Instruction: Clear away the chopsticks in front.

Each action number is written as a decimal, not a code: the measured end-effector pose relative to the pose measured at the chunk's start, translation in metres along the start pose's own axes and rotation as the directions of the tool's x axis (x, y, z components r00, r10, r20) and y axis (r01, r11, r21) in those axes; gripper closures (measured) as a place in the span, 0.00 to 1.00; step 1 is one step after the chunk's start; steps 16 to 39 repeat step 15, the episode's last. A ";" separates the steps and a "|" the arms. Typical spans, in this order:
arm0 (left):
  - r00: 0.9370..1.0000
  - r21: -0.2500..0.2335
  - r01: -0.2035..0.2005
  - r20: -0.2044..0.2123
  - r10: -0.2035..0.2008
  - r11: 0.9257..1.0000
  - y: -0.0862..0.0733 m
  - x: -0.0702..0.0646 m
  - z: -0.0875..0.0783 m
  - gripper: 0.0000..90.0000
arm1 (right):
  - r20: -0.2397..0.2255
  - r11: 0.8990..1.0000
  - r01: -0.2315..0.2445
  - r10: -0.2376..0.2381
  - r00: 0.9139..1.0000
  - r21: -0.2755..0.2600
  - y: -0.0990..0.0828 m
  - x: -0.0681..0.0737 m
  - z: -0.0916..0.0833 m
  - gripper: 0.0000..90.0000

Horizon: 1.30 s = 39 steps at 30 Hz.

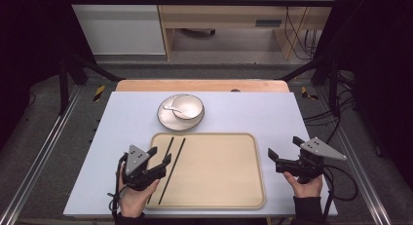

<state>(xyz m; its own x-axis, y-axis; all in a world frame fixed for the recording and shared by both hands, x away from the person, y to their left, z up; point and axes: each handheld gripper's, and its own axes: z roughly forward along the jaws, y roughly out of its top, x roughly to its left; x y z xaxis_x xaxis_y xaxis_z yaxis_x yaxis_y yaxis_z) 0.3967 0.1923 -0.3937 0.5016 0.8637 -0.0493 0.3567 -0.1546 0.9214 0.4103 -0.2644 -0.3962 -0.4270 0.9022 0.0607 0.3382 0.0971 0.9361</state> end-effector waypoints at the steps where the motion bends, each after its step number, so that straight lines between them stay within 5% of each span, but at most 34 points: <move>1: 1.000 -0.006 -0.005 0.007 0.005 1.000 0.003 0.004 -0.003 0.39 | 0.003 1.000 0.002 -0.002 1.000 -0.004 0.000 0.000 0.000 0.03; 4: 0.999 -0.033 -0.043 -0.009 0.043 0.999 0.009 0.015 -0.010 0.27 | 0.002 1.000 0.002 -0.002 1.000 -0.008 0.000 -0.002 -0.001 0.03; 7: 1.000 -0.033 -0.009 -0.004 0.009 0.999 0.010 0.029 -0.014 0.17 | 0.006 1.000 -0.002 0.002 1.000 -0.008 0.000 -0.002 -0.002 0.03; 14: 1.000 -0.005 0.021 -0.020 -0.021 1.000 -0.002 0.050 -0.013 0.12 | 0.013 1.000 -0.009 0.009 1.000 -0.003 -0.001 -0.004 -0.002 0.03; 39: 1.000 -0.005 0.021 -0.020 -0.021 1.000 -0.002 0.050 -0.013 0.12 | 0.013 1.000 -0.008 0.008 1.000 -0.002 -0.002 -0.004 -0.002 0.03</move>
